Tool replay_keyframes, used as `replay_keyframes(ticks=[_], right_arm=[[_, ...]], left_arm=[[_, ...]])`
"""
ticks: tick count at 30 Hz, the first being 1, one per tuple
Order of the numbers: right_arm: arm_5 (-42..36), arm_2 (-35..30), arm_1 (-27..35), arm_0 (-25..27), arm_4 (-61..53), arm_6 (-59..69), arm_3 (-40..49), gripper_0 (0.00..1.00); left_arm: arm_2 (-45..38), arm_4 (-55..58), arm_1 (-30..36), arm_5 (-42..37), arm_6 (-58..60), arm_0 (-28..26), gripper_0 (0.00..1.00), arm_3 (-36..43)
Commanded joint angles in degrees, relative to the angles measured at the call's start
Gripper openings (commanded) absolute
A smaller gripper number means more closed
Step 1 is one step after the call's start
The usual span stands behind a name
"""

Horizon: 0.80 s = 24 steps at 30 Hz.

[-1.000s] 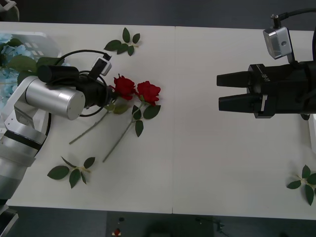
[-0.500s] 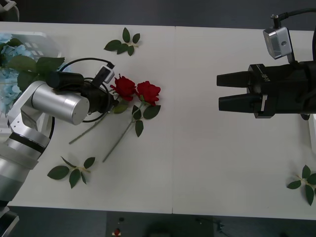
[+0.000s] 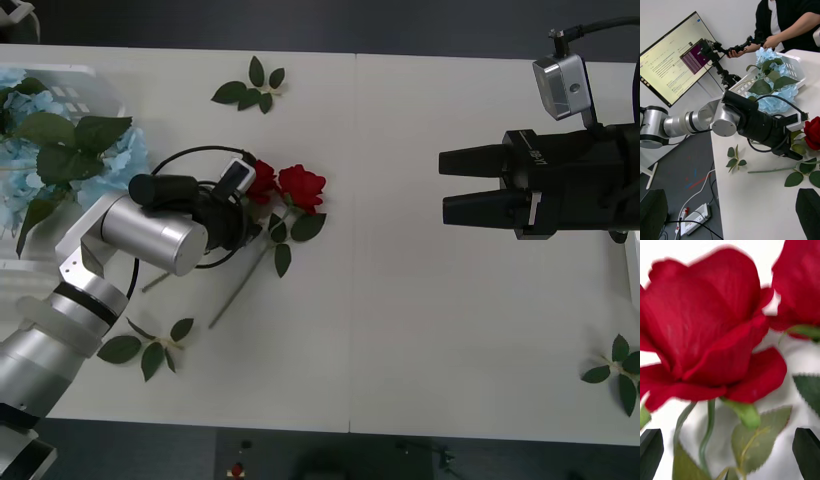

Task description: Put the red flowers into the right box and the blue flowers into the left box

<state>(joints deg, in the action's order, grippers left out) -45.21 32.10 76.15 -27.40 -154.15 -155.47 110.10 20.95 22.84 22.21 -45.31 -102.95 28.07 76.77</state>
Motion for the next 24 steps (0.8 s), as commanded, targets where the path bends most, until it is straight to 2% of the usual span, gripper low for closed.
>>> replay_keyframes(ticks=[1, 2, 3, 5, 7, 9, 19, 22, 24], right_arm=[[0.21, -1.34, -0.39, -1.25, -0.45, 0.47, 0.38, 1.00], [0.21, -1.34, -0.39, -1.25, -0.45, 0.47, 0.38, 1.00], [0.21, -1.34, -0.39, -1.25, -0.45, 0.47, 0.38, 1.00], [0.21, -1.34, -0.39, -1.25, -0.45, 0.47, 0.38, 1.00], [0.21, -1.34, -0.39, -1.25, -0.45, 0.47, 0.38, 1.00], [0.21, -1.34, -0.39, -1.25, -0.45, 0.47, 0.38, 1.00], [0.21, -1.34, -0.39, -1.25, -0.45, 0.47, 0.38, 1.00], [0.21, -1.34, -0.39, -1.25, -0.45, 0.47, 0.38, 1.00], [0.21, -1.34, -0.39, -1.25, -0.45, 0.47, 0.38, 1.00]], left_arm=[[-0.73, -0.16, -1.82, 4.96, -2.43, 1.37, 1.00, -4.35], [-0.73, -0.07, -2.00, 5.58, -2.35, 1.46, 0.99, -5.05], [-0.64, -0.07, -2.17, 6.11, -2.26, 1.37, 0.93, -5.49], [-0.73, 0.02, -2.17, 6.20, -1.99, 1.37, 0.67, -5.67], [-0.73, 0.19, -2.08, 6.20, -1.64, 1.37, 0.13, -5.67], [-0.73, 0.37, -2.08, 6.20, -1.20, 1.37, 0.01, -5.67], [-1.70, 2.83, -2.00, 6.99, 0.73, 1.37, 0.00, -5.05], [-2.93, 7.05, -1.38, 6.28, 0.73, 0.85, 0.00, -2.50], [-5.56, 10.56, -0.68, 2.24, 0.73, 0.49, 0.00, 1.63]])
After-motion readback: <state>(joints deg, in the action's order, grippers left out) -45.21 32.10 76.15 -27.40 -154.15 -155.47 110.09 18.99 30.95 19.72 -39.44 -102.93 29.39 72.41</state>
